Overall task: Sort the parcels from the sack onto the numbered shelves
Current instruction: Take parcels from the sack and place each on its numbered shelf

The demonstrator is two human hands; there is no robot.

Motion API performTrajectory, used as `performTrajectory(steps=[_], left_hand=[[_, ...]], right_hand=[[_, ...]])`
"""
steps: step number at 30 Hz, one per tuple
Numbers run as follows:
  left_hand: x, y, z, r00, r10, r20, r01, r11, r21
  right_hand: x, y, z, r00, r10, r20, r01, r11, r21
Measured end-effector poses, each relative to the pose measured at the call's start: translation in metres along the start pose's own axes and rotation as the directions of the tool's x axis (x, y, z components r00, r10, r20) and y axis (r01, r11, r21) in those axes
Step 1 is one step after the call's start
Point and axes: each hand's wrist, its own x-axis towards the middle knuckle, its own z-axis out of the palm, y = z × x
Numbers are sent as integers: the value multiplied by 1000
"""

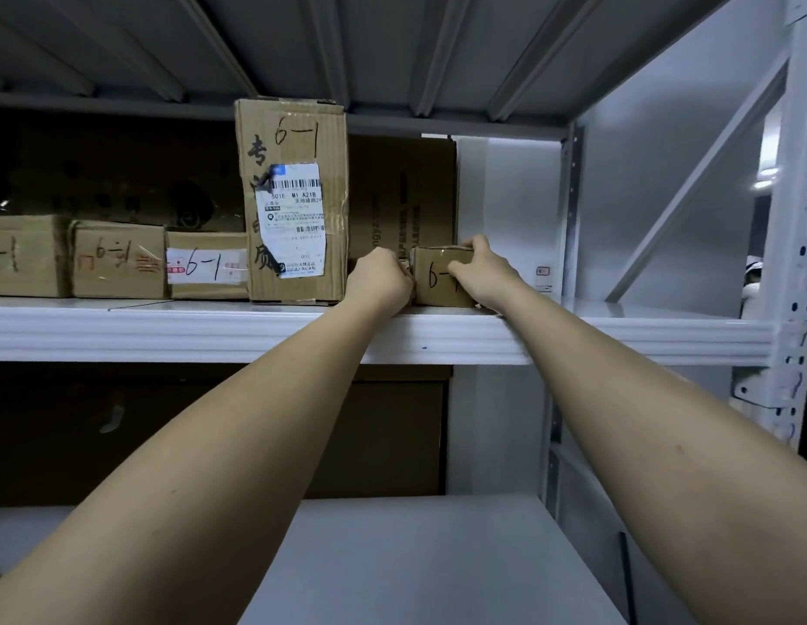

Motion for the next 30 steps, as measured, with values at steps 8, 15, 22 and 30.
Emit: performTrajectory(steps=[8, 15, 22, 30], left_hand=[[3, -1, 1, 1000, 0, 10, 0, 1000, -4], [-6, 2, 0, 999, 34, 6, -34, 999, 11], [-16, 8, 6, 981, 184, -55, -164, 950, 266], [-65, 39, 4, 946, 292, -139, -209, 882, 423]], right_hand=[[8, 1, 7, 998, -40, -39, 35, 990, -136], [4, -1, 8, 997, -58, -52, 48, 985, -168], [-3, 1, 2, 965, 28, -262, -89, 970, -226], [-72, 18, -27, 899, -146, -412, 14, 952, -307]])
